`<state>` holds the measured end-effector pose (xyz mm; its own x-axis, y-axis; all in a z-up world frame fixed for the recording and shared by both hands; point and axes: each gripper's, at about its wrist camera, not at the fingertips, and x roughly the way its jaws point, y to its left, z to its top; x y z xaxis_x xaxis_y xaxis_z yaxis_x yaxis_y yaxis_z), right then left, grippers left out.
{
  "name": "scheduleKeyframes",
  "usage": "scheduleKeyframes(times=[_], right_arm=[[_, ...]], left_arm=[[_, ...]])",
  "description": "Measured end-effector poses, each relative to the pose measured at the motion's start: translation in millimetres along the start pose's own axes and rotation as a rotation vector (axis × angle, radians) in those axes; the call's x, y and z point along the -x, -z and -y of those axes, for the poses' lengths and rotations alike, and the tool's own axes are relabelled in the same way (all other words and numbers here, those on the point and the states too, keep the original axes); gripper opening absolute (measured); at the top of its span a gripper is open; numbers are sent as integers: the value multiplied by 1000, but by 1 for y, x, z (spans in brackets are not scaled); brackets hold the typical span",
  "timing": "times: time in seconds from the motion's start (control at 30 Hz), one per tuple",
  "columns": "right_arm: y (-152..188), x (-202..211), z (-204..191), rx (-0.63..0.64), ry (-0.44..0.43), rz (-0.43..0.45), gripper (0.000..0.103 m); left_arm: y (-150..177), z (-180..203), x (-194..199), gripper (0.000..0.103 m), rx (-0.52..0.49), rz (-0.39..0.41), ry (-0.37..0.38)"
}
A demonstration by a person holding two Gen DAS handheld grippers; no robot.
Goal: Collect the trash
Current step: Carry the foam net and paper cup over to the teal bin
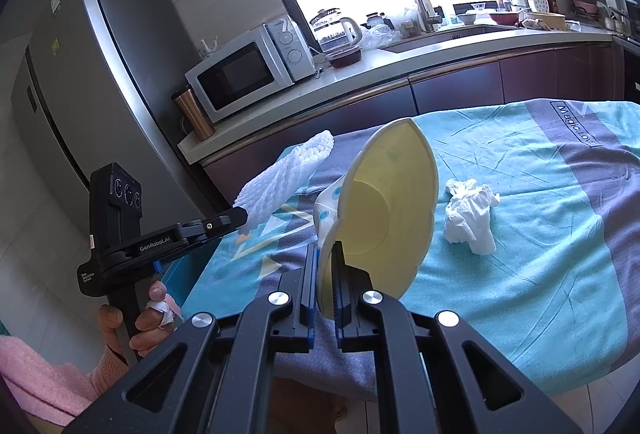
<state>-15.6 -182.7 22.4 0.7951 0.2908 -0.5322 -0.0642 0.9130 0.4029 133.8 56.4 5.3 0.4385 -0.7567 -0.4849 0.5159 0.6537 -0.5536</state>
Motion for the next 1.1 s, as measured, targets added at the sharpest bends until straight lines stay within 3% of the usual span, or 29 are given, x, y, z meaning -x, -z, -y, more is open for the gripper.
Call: scheduleKeyframes(times=[0.43, 1.1], right_arm=[[0, -18, -16, 39, -57, -27, 6], [0, -83, -86, 170, -213, -143, 6]], left_arm=[[10, -16, 27, 11, 14, 39, -37], [23, -77, 89, 11, 115, 124, -193]])
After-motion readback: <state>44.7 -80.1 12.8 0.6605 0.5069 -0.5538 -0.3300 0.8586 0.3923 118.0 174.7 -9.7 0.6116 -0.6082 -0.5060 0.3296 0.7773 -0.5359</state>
